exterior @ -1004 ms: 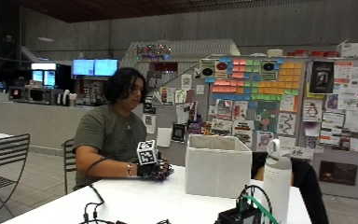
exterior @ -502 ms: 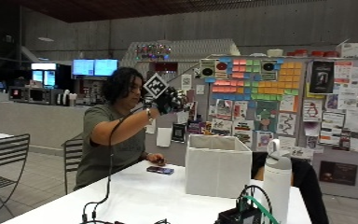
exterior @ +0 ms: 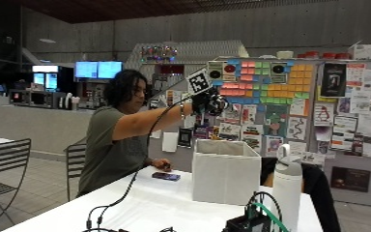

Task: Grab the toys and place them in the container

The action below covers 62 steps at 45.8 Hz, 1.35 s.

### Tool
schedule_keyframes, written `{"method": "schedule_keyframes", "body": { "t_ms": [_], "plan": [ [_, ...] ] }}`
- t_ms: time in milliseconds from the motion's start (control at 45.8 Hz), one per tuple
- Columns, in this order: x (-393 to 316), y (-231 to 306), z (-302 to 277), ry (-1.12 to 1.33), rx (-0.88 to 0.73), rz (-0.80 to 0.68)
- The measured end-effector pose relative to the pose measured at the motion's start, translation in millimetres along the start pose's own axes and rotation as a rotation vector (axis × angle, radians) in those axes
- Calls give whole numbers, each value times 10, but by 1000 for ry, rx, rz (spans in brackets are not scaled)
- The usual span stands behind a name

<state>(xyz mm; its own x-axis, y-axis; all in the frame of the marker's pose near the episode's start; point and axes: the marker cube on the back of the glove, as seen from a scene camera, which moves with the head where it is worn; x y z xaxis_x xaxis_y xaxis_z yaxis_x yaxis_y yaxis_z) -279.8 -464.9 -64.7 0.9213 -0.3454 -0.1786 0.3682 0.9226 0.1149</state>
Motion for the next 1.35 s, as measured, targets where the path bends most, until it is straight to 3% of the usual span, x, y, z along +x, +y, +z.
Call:
{"method": "schedule_keyframes", "body": {
  "t_ms": [87,306,393,502,589,677,786,917,1092,1201,1288,1354],
  "plan": [
    [45,-4,82,18,-50,63],
    [142,124,279,137,-217,-82],
    [33,143,270,20,-232,-17],
    [116,313,231,-2,-221,-93],
    [419,634,301,135,-197,-113],
    [326,1128,355,-100,-230,-152],
    [478,1688,514,127,-183,-204],
    [290,2405,610,48,-122,-133],
    [289,3117,891,71,-183,-65],
    [385,3447,1046,97,-232,-180],
    [336,3573,1113,70,-237,-158],
    [456,3623,1145,158,-229,-328]
  ]
}}
